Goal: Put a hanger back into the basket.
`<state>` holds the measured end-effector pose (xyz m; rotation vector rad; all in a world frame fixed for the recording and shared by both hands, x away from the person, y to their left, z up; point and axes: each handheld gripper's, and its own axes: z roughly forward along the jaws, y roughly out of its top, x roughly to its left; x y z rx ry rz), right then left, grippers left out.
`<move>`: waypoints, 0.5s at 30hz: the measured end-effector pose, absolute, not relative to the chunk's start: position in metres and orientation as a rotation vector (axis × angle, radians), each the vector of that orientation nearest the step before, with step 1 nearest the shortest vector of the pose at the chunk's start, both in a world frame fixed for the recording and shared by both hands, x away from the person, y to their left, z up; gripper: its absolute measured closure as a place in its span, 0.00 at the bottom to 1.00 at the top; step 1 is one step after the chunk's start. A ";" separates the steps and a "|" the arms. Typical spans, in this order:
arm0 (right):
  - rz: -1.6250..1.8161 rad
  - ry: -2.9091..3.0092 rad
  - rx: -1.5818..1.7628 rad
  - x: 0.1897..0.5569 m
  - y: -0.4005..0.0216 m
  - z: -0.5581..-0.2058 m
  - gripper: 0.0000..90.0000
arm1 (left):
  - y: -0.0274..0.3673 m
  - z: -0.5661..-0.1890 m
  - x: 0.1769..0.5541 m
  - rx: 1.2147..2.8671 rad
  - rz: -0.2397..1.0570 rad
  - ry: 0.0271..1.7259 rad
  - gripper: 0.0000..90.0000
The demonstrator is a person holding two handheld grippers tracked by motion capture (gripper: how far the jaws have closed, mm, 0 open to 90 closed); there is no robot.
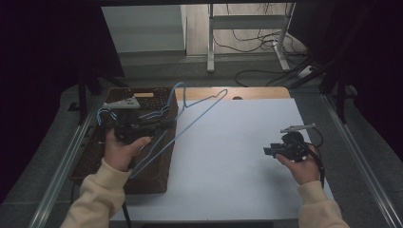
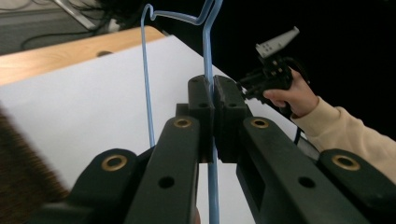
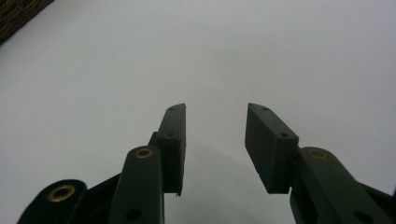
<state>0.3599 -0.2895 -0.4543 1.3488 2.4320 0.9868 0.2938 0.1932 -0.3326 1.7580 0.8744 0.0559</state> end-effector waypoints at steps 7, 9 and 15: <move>1.003 2.447 1.323 0.359 -0.286 -0.455 0.61 | 0.241 -0.333 0.297 1.695 0.098 0.927 0.96; 1.021 2.449 1.318 0.359 -0.286 -0.455 0.59 | 0.253 -0.337 0.300 1.684 0.111 0.947 0.96; 1.052 2.446 1.306 0.356 -0.286 -0.456 0.52 | 0.281 -0.350 0.306 1.660 0.148 0.976 0.96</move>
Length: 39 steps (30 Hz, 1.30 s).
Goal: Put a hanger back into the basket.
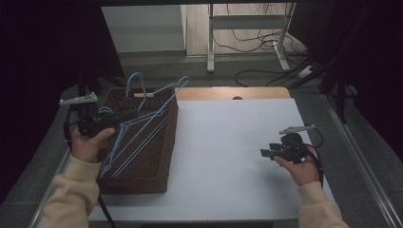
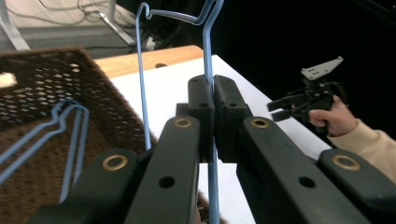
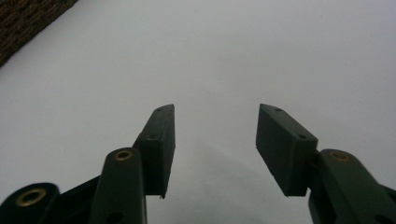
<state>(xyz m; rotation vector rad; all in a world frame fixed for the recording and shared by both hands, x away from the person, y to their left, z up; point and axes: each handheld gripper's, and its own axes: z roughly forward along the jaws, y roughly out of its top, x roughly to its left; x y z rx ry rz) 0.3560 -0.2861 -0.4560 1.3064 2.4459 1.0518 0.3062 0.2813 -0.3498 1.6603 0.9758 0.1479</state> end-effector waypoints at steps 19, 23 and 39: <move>1.052 2.440 1.306 0.349 -0.289 -0.461 0.38 | 0.330 -0.397 0.316 1.684 0.129 1.050 0.96; 1.044 2.443 1.310 0.348 -0.289 -0.461 0.38 | 0.330 -0.405 0.319 1.726 0.126 1.060 0.96; 1.014 2.459 1.321 0.348 -0.291 -0.465 0.38 | 0.323 -0.443 0.334 1.805 0.117 1.207 0.96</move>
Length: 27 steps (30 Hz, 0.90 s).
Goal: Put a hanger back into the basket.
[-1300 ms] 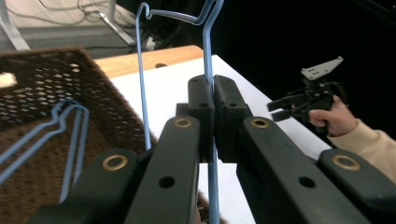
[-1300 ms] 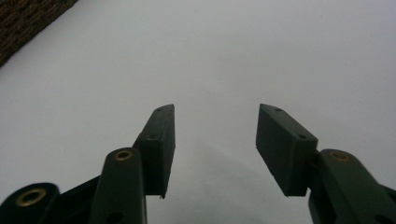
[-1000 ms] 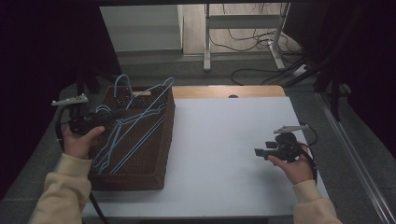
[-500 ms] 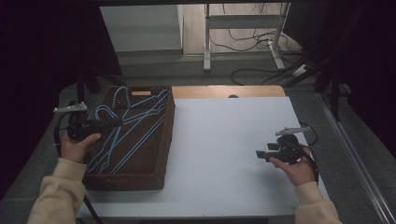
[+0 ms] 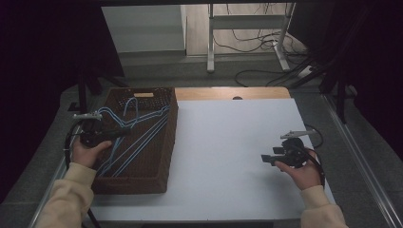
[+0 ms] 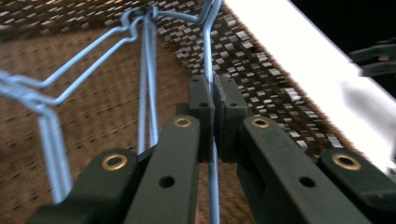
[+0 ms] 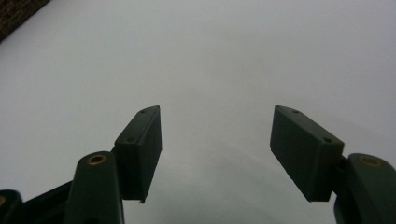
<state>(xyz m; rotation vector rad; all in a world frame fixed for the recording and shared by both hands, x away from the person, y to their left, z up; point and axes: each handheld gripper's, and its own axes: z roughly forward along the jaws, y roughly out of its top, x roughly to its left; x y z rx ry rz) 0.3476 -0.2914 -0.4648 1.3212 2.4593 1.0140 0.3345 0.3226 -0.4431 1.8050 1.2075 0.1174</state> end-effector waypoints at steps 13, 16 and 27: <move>1.009 2.467 1.320 0.347 -0.293 -0.465 0.38 | 0.317 -0.435 0.325 1.854 0.382 1.353 0.48; 1.016 2.469 1.305 0.347 -0.293 -0.465 0.37 | 0.301 -0.424 0.316 1.879 0.388 1.246 0.38; 1.145 2.455 1.154 0.339 -0.291 -0.460 0.33 | 0.247 -0.416 0.280 1.946 0.275 1.012 0.26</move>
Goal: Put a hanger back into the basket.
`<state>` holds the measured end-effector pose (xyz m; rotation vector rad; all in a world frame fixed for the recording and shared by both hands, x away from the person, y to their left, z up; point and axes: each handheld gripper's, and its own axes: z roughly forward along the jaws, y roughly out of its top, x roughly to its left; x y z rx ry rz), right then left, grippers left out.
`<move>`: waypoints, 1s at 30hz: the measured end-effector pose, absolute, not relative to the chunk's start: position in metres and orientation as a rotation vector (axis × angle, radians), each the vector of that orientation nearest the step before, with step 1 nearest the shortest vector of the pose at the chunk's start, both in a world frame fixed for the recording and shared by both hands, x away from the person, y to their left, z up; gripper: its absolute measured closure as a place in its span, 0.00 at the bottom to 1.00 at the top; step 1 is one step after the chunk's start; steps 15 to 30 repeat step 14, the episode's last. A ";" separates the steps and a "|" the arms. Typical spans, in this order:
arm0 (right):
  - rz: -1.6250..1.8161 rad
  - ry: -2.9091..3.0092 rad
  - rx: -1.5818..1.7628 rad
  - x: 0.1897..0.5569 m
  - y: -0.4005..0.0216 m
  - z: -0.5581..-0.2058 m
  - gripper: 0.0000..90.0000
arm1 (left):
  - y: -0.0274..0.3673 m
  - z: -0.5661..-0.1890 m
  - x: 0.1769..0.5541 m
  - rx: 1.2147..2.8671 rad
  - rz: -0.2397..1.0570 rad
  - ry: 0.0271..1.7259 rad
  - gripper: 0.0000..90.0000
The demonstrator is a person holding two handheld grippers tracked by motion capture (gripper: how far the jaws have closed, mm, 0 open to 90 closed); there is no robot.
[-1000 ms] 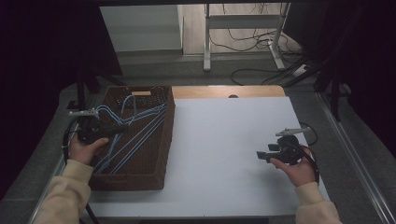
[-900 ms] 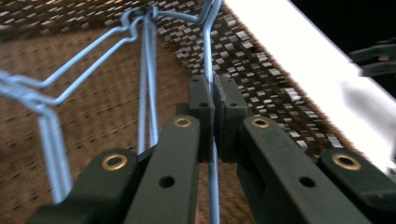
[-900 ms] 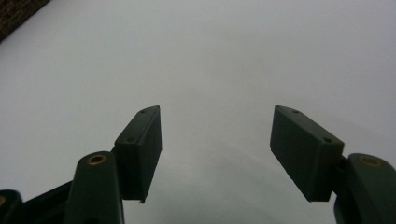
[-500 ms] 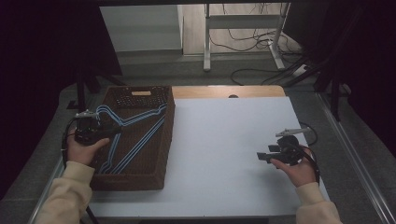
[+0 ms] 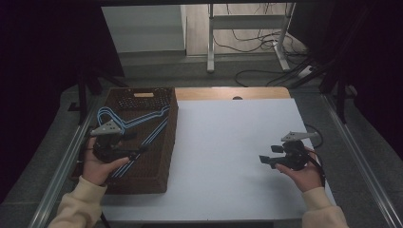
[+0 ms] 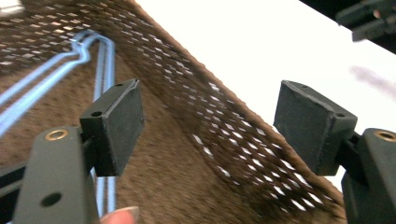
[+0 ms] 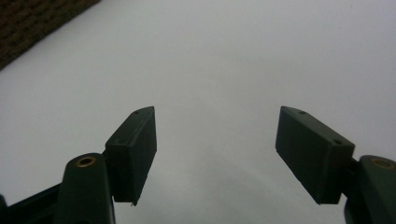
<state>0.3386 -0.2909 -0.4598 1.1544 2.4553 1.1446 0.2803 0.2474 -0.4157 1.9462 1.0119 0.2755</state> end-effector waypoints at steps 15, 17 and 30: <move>1.212 2.416 1.128 0.335 -0.299 -0.457 0.31 | 0.238 -0.421 0.273 1.942 0.269 1.028 0.24; 1.212 2.416 1.128 0.335 -0.299 -0.457 0.31 | 0.238 -0.421 0.273 1.942 0.269 1.028 0.24; 1.212 2.416 1.128 0.335 -0.299 -0.457 0.31 | 0.238 -0.421 0.273 1.942 0.269 1.028 0.24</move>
